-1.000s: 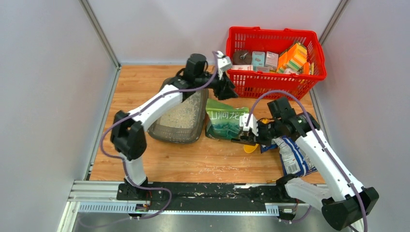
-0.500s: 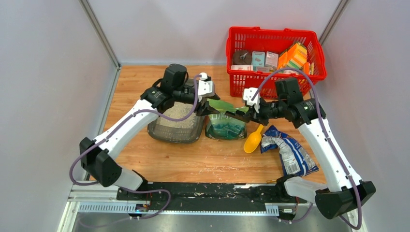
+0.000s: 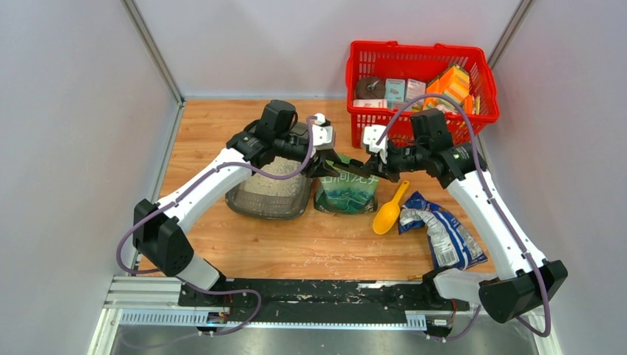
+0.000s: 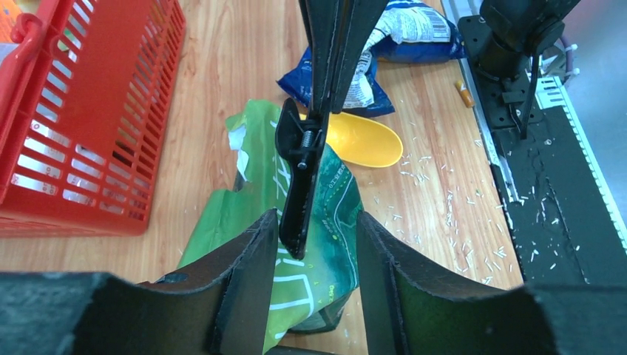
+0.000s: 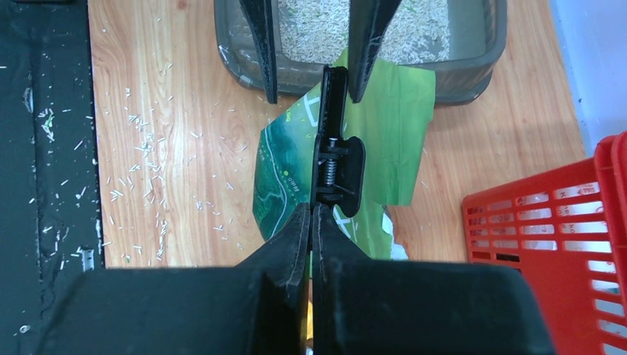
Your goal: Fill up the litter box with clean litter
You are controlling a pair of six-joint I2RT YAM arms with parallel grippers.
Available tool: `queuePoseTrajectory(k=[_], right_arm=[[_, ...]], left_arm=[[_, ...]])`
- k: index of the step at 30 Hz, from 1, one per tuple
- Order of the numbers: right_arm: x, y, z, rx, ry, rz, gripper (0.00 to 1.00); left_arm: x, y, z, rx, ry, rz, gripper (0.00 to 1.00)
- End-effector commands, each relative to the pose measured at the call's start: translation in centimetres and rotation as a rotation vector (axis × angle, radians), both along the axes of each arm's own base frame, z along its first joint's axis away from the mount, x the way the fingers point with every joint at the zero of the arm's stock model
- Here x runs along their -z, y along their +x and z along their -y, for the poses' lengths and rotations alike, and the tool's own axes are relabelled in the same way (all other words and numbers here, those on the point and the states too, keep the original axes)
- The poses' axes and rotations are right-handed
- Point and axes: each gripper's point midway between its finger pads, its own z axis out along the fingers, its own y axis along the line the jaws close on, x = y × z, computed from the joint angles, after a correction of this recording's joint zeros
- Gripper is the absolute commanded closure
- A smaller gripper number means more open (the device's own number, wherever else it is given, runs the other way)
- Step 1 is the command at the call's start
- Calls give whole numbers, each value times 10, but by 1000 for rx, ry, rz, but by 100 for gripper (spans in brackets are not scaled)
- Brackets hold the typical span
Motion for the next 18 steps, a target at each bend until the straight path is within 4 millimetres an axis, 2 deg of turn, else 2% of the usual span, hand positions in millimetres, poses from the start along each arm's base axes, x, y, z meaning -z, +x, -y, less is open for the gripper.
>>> queuePoseTrajectory(k=[1,8,9,11,12,13,14,15,17,18], right_arm=[[-27,10,-13,-14,77,75,100],[-28,4,-21,-40,85,80,100],[-26,2,-22,-46,82,73,100],[-23,-2,-24,-54,85,60,100],[-23,-3,-24,-44,94,43,100],[-24,-2,-25,-33,104,31,97],[-29,2,-24,1,109,27,89],[-35,6,-23,62,143,-29,56],[-45,11,-19,124,190,-80,36],[-55,17,-15,180,238,-115,21]], left_arm=[[-23,-2,6,37,-54,44,50],[-18,1,6,32,-37,25,65],[-18,2,7,28,-37,23,74],[-18,3,8,26,-38,20,84],[-16,4,8,25,-33,14,95],[-16,5,7,20,-27,17,99],[-14,4,6,21,-16,13,100],[-17,4,4,17,-15,36,100],[-19,5,-2,7,-15,60,100],[-23,4,-7,2,-23,74,100]])
